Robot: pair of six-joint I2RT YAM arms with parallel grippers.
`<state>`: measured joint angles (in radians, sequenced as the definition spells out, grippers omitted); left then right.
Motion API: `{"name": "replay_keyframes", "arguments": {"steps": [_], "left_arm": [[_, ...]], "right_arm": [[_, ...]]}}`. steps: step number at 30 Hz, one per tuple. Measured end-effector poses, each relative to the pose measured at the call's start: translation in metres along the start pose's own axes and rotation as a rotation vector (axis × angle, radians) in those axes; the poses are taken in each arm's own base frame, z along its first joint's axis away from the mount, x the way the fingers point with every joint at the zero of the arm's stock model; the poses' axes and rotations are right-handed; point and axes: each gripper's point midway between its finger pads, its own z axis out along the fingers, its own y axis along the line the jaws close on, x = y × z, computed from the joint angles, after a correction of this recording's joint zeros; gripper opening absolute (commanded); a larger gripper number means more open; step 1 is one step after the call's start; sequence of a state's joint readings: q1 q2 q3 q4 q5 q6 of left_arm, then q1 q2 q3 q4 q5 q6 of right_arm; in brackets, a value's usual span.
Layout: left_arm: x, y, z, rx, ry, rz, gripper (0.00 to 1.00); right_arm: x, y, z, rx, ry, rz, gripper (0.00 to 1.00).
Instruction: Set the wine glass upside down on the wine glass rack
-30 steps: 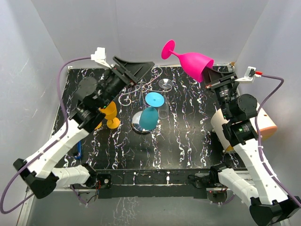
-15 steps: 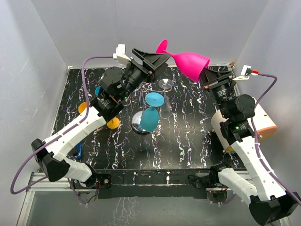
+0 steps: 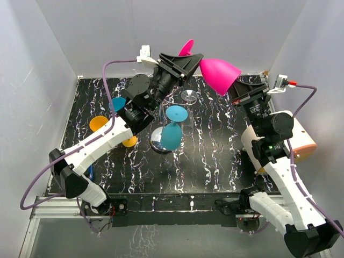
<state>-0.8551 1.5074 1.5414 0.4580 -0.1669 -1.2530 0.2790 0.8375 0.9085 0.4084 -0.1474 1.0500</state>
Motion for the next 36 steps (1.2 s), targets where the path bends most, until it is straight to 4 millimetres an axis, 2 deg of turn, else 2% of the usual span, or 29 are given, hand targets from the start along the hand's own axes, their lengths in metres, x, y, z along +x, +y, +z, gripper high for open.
{"name": "replay_keyframes", "arguments": {"steps": [4,7,9,10,11,15,19,28,33,36], "left_arm": [[-0.002,-0.017,0.003,0.054,-0.015,-0.011,0.15],[-0.002,-0.025,0.003,0.086,-0.019,-0.007,0.0],[-0.002,-0.028,0.003,0.101,-0.019,0.003,0.0],[-0.001,-0.03,0.002,0.107,-0.017,0.008,0.0],[0.0,-0.032,0.002,0.115,-0.014,0.013,0.0],[-0.001,-0.037,0.001,0.141,-0.019,0.028,0.0],[-0.002,-0.039,0.001,0.15,-0.026,0.052,0.0],[-0.008,-0.026,-0.011,0.115,-0.041,0.238,0.0],[-0.013,-0.035,-0.018,0.141,-0.047,0.401,0.0],[-0.01,-0.041,-0.022,0.18,-0.016,0.515,0.0]], "right_arm": [[0.01,0.005,-0.004,-0.047,0.044,-0.003,0.0],[0.013,0.01,-0.006,-0.073,0.065,-0.012,0.0],[0.013,0.013,-0.008,-0.081,0.068,-0.022,0.0],[0.012,0.015,-0.009,-0.085,0.069,-0.032,0.06],[0.012,0.016,-0.011,-0.087,0.069,-0.038,0.17],[0.015,0.02,-0.017,-0.094,0.096,-0.068,0.43],[0.017,0.016,-0.023,-0.057,0.122,-0.115,0.59],[0.014,0.012,-0.049,0.041,0.186,-0.317,0.71],[0.01,0.03,-0.06,0.017,0.255,-0.438,0.72],[0.011,0.046,-0.06,-0.02,0.304,-0.458,0.71]]}}
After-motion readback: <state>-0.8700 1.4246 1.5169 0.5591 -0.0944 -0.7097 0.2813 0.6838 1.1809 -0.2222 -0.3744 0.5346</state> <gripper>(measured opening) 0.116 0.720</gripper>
